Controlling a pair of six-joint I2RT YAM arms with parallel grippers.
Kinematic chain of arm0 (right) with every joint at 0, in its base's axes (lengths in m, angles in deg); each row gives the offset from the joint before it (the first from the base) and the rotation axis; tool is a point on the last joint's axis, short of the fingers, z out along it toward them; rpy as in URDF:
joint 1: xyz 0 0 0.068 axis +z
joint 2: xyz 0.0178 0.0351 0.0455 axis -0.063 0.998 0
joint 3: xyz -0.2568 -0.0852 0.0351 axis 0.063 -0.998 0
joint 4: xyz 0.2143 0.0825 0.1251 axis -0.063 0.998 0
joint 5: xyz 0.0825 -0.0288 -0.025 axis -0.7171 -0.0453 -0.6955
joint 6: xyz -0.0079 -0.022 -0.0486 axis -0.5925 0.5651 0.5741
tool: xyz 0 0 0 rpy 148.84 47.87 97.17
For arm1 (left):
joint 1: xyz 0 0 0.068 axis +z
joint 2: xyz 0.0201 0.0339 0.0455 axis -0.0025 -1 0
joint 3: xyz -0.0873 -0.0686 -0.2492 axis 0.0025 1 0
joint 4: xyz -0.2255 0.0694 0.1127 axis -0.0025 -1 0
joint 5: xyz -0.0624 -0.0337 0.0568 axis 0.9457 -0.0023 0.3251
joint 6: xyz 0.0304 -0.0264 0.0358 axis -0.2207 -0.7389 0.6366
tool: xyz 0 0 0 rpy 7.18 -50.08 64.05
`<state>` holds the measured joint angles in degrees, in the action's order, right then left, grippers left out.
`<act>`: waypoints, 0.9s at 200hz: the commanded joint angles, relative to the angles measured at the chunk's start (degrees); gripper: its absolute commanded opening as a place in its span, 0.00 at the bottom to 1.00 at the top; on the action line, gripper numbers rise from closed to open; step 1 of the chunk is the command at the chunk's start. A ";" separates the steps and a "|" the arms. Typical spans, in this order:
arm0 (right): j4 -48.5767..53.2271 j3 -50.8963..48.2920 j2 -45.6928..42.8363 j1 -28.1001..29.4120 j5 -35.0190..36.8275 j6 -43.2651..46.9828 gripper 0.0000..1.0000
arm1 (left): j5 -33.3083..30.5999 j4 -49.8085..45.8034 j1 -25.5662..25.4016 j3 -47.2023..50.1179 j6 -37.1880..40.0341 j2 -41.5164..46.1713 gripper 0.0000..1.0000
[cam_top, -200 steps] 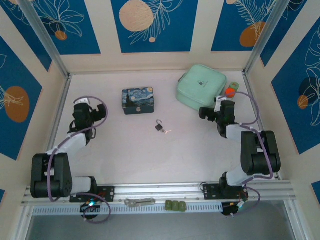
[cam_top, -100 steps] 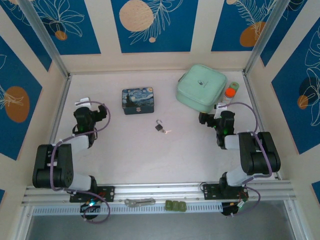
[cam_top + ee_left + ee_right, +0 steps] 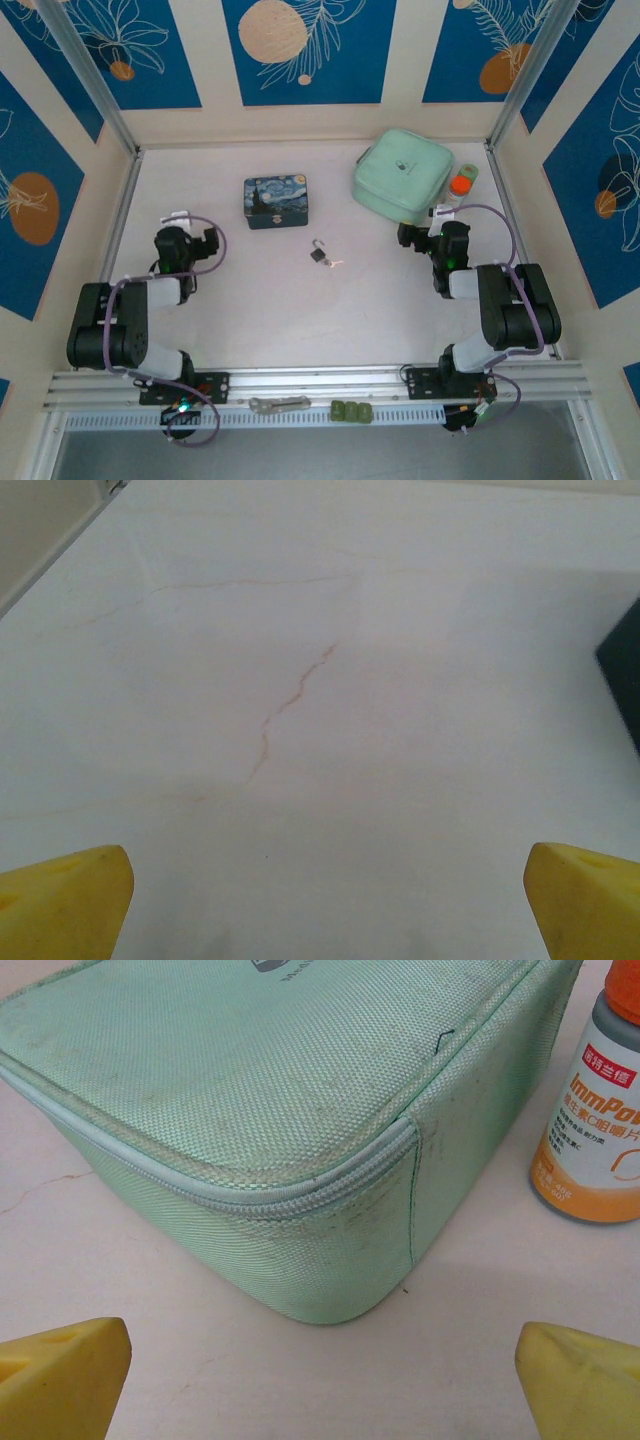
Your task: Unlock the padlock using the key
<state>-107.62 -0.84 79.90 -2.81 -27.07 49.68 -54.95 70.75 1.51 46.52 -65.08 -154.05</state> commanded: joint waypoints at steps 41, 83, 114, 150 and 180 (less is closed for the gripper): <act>-1.57 0.55 -0.46 0.17 0.83 0.39 0.99 | 2.00 4.15 -2.65 -1.91 5.02 -1.67 1.00; -1.57 0.57 -0.40 0.17 0.84 0.39 0.99 | 0.06 20.82 -3.38 5.16 4.62 -5.65 1.00; -1.56 0.58 -0.44 0.17 0.83 0.39 0.99 | 0.76 17.51 -3.73 2.87 5.74 -6.27 1.00; -1.55 0.57 -0.45 0.16 0.83 0.39 0.99 | 0.50 17.15 -3.94 2.68 5.89 -6.28 1.00; -1.57 0.48 -0.47 0.12 0.83 0.39 0.99 | 0.41 16.92 -4.00 2.68 5.97 -6.22 1.00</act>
<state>-107.75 -0.84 79.90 -2.81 -26.88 49.68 -53.75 86.01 -1.99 50.17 -60.05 -159.97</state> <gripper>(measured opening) 0.991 0.999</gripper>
